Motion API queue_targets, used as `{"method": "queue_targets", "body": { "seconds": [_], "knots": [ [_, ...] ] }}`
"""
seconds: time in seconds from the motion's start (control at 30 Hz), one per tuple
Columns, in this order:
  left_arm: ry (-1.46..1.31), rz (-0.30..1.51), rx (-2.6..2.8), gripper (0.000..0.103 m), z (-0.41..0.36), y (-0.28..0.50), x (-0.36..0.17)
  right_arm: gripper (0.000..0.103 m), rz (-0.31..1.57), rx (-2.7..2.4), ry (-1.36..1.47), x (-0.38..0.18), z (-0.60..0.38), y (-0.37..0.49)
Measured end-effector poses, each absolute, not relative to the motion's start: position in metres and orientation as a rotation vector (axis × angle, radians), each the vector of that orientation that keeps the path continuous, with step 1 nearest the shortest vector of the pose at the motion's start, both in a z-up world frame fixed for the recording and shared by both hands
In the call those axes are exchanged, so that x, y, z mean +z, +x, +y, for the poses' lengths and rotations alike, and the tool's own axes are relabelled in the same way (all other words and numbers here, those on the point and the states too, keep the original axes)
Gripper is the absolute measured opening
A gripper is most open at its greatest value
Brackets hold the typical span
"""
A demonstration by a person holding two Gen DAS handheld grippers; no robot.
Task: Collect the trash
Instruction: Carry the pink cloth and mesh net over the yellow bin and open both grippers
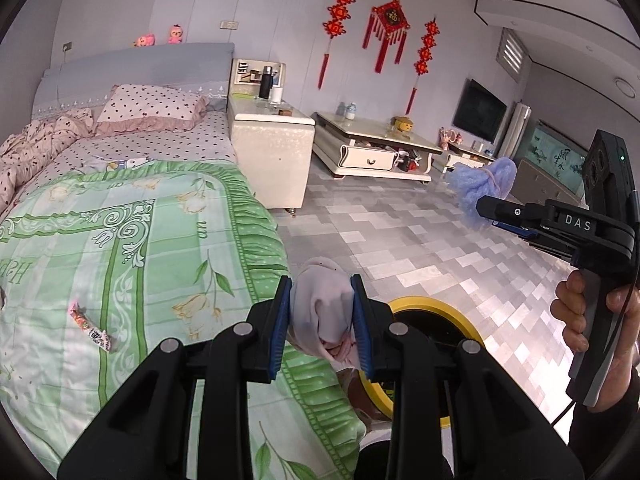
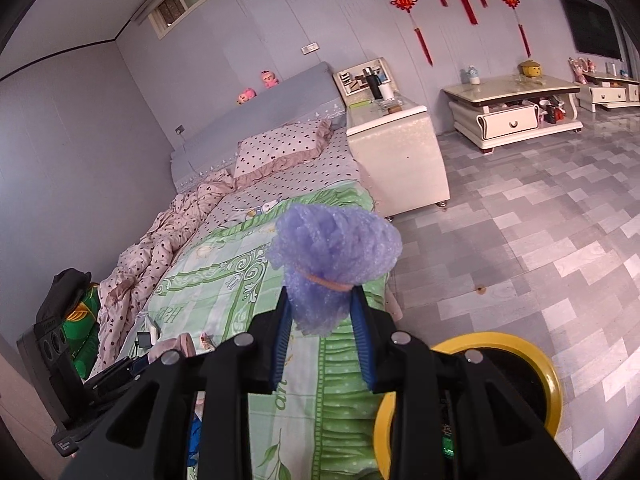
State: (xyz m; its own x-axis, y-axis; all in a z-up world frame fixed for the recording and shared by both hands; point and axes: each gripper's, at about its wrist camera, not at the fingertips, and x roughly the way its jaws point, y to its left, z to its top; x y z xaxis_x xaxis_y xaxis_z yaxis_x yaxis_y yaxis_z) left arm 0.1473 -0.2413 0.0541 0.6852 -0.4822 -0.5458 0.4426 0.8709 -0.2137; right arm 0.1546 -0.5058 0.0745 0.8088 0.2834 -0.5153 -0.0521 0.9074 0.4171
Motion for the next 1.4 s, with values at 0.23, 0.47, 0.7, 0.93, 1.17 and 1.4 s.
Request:
{"method": "queue_targets", "body": {
  "seconds": [0.23,0.47,0.7,0.93,1.17,1.4],
  "knots": [
    [-0.025,0.659,-0.584,0.028,-0.296,0.146,0.039,0.027,0.613,0.116,0.427,0.058,-0.550,0.135],
    [0.011,0.716,-0.628,0.028,-0.340,0.149,0.008,0.028,0.653,0.072,0.458,0.029,-0.574,0.126],
    [0.038,0.777,-0.648,0.028,-0.372,0.159,-0.033,0.028,0.721,0.048,0.495,-0.010,-0.594,0.131],
    [0.067,0.820,-0.659,0.028,-0.396,0.169,-0.070,0.028,0.793,0.029,0.507,-0.046,-0.603,0.140],
    [0.067,0.861,-0.673,0.031,-0.411,0.175,-0.096,0.029,0.845,0.007,0.502,-0.072,-0.610,0.148],
    [0.064,0.869,-0.691,0.035,-0.420,0.174,-0.104,0.031,0.842,-0.014,0.500,-0.078,-0.618,0.146]
  ]
}}
